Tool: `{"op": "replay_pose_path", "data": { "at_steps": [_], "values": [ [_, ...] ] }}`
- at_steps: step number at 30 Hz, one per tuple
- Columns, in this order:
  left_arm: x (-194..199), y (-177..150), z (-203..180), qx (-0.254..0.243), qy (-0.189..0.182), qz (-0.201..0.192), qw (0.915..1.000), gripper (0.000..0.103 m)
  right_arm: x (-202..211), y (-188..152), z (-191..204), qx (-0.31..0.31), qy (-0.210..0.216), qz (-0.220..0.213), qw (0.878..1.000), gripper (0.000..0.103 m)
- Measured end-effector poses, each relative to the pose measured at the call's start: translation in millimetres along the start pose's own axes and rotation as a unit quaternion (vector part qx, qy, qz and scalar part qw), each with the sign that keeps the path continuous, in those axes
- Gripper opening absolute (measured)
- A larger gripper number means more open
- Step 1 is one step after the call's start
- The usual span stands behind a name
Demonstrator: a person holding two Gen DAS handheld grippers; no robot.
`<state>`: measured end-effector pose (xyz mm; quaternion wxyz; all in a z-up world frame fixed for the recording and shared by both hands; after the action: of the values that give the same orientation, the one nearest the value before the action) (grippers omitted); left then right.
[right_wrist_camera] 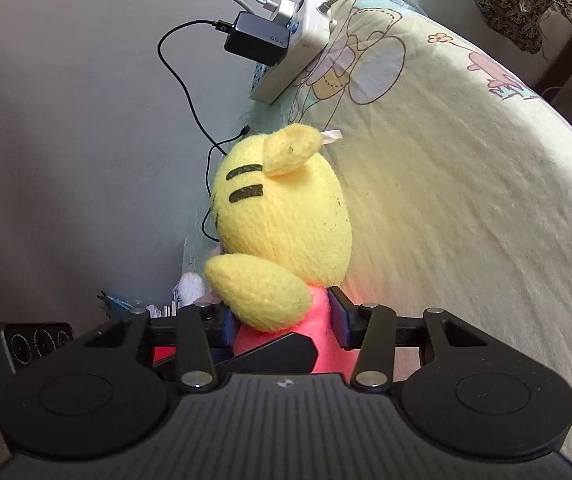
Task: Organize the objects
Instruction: 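Grasp the yellow tiger plush in red shirt with the right gripper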
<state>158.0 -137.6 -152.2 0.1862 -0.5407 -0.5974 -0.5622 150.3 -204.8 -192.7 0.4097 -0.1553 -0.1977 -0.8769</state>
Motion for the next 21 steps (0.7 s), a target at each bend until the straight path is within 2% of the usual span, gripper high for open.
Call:
{"op": "replay_pose_path", "data": {
  "at_steps": [12,21],
  "values": [
    [34,-31,-22,-0.030,-0.002,-0.012,0.9995,0.096,36,-38,16,0.028,-0.004,-0.001,1.000,0.048],
    [71,-59,-32,-0.043,0.000,-0.037,0.9984,0.096,54,-71,41,0.057,-0.003,-0.008,0.998,0.048]
  ]
}}
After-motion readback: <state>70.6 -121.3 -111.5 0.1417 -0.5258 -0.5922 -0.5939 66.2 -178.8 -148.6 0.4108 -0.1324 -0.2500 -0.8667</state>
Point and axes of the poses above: each gripper's, at about its wrist camera, not at the fingertips, and x roughly against the way its jaws point, z to its left, y to its top, the point moved 10 cm from there along -x, roughly the way its jaws point
